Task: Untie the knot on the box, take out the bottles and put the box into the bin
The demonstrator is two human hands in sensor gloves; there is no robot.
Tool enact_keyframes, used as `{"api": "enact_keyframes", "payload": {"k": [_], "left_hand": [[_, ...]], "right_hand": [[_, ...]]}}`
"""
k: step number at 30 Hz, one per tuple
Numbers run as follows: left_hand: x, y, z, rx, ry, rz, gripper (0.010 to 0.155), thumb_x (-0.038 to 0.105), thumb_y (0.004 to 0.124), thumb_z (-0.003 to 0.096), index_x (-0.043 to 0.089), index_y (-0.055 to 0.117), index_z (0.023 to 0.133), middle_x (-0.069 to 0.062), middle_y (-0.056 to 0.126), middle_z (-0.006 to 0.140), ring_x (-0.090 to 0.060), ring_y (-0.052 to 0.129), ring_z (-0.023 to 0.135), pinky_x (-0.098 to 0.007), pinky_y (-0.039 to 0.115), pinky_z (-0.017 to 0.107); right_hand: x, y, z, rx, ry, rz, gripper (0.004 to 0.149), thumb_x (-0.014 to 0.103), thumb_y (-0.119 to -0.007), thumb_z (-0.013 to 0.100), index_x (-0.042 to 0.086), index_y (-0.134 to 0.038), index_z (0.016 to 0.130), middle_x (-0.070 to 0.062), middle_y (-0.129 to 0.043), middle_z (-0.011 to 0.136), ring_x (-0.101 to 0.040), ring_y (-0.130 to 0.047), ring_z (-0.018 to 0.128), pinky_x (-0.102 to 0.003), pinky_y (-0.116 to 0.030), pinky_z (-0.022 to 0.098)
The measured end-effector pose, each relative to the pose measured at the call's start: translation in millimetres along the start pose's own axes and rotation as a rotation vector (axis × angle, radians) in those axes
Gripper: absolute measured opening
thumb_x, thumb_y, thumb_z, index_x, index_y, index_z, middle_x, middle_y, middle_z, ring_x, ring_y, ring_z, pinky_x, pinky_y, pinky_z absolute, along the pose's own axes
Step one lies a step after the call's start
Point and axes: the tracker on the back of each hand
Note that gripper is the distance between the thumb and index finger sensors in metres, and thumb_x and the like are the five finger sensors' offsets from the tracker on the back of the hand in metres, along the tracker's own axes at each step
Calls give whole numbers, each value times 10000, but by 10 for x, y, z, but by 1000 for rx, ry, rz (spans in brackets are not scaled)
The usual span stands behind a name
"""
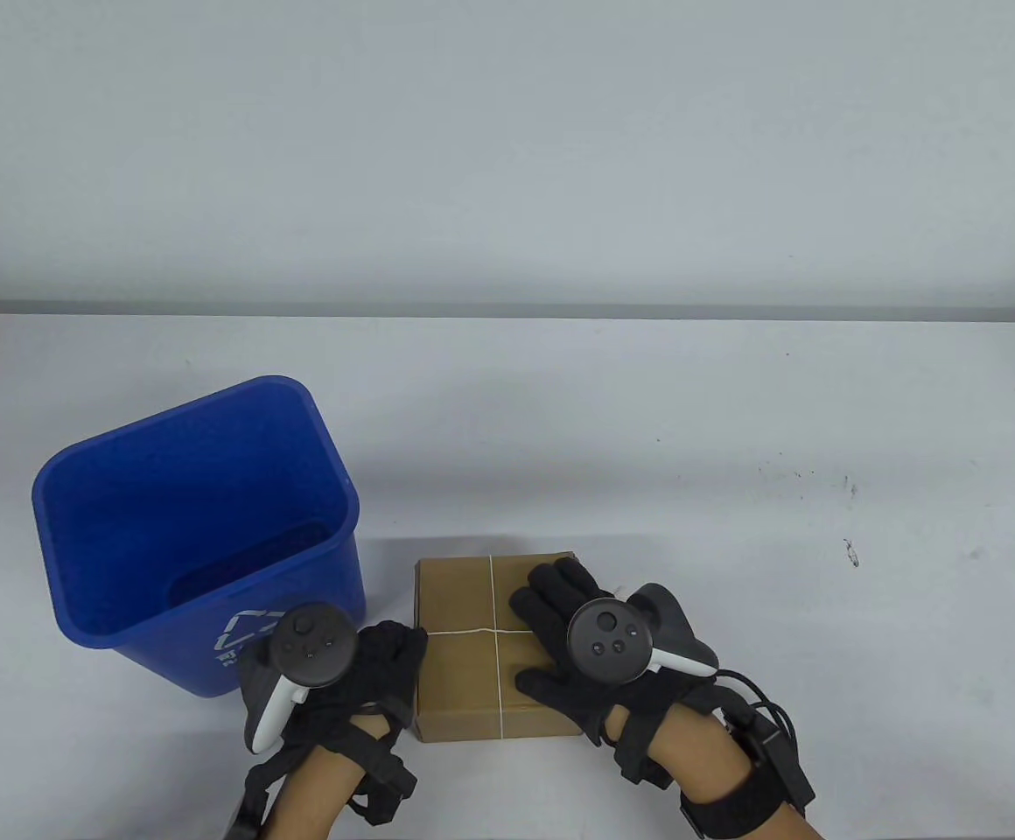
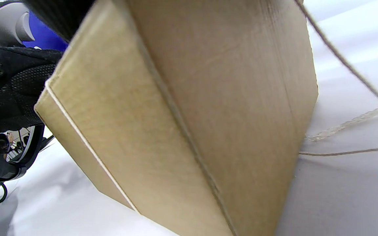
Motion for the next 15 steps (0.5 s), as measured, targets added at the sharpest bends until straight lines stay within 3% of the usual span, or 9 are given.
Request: {"api": "enact_keyframes", "payload": {"k": [6, 15], "left_hand": [[-24, -33, -18, 10, -27, 8, 526, 418, 641, 529, -38, 845, 696, -207, 819, 930, -497, 950, 728, -609, 793, 529], [-111, -7, 31, -40, -148, 192, 516, 385, 668, 526, -56, 841, 729, -227, 801, 940, -516, 930, 740, -625, 774, 536]], "right_hand": [[-11, 6, 0, 0, -2, 8, 786, 506, -638, 504, 103, -292, 1083, -177, -119, 1113, -508, -99, 992, -730, -335, 640], [-33, 19, -5, 2, -8, 16, 784, 507, -639, 505, 108, -292, 1083, -172, -121, 1114, -508, -104, 994, -730, -336, 640]]}}
Point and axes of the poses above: the tracker on the back of each hand, its own x axis roughly to the thumb side, its own z axis roughly from the wrist to the fingertips, y = z × x
